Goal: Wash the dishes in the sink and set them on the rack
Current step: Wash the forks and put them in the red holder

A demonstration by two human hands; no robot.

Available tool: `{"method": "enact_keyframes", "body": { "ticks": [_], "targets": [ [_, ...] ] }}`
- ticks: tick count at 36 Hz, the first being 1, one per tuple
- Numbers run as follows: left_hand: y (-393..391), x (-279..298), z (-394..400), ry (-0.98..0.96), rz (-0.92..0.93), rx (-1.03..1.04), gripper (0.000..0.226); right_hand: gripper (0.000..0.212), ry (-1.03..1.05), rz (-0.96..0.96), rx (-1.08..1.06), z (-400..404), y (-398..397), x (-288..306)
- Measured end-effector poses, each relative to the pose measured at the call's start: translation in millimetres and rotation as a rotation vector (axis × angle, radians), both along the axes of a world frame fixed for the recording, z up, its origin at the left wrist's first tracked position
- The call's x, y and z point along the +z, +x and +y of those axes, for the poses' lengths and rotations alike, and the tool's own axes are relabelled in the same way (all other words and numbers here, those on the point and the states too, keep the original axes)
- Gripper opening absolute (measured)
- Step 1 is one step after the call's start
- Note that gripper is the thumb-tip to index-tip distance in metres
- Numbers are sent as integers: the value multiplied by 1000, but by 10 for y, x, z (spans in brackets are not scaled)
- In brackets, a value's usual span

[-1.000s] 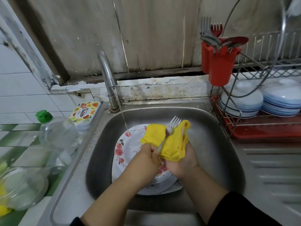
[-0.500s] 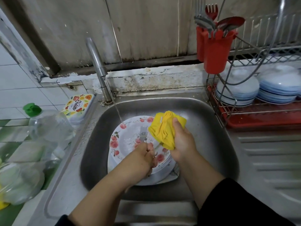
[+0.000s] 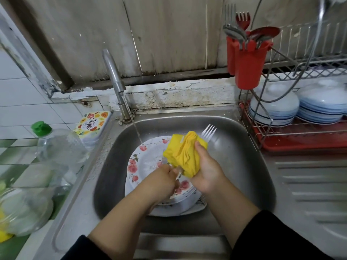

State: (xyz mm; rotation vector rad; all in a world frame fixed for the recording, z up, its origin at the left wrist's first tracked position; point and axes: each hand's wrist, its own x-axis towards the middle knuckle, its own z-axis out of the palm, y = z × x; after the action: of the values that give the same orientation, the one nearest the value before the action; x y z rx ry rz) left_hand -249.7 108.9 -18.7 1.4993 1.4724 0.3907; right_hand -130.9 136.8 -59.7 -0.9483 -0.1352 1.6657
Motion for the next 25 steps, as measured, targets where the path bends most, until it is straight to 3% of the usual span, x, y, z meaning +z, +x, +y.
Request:
{"method": "enact_keyframes", "body": {
  "ticks": [2, 4, 6, 10, 11, 13, 14, 17, 19, 21, 25],
  "targets": [
    [14, -17, 11, 39, 24, 45, 15, 49, -30, -7, 41, -41, -70, -17],
    [4, -35, 11, 67, 74, 48, 27, 47, -44, -39, 87, -80, -132, -53],
    [2, -5, 9, 71, 95, 28, 22, 41, -6, -38, 133, -106, -135, -47],
    [-75, 16, 16, 8, 33, 93, 20, 38, 20, -2, 116, -68, -42, -7],
    [-91, 16, 22, -19, -10, 149, 28, 41, 24, 14, 100, -51, -29, -8],
    [-102, -13, 27, -47, -130, 201, 70, 46, 23, 16, 106, -43, -36, -20],
    [-100, -15, 15, -55, -211, 208, 73, 47, 22, 15, 126, -57, -42, -14],
    [-65, 24, -16, -173, -579, 324, 42, 47, 42, 20, 183, -105, -76, -17],
    [-60, 28, -15, -174, -650, 315, 61, 46, 46, -35, 182, -107, -85, -37],
    [-29, 17, -10, -123, -570, 283, 80, 46, 57, -101, 194, -106, -91, -61],
    [-8, -80, 22, -66, -476, 438, 44, 49, 85, -164, 241, -135, -107, -58]
  ]
}}
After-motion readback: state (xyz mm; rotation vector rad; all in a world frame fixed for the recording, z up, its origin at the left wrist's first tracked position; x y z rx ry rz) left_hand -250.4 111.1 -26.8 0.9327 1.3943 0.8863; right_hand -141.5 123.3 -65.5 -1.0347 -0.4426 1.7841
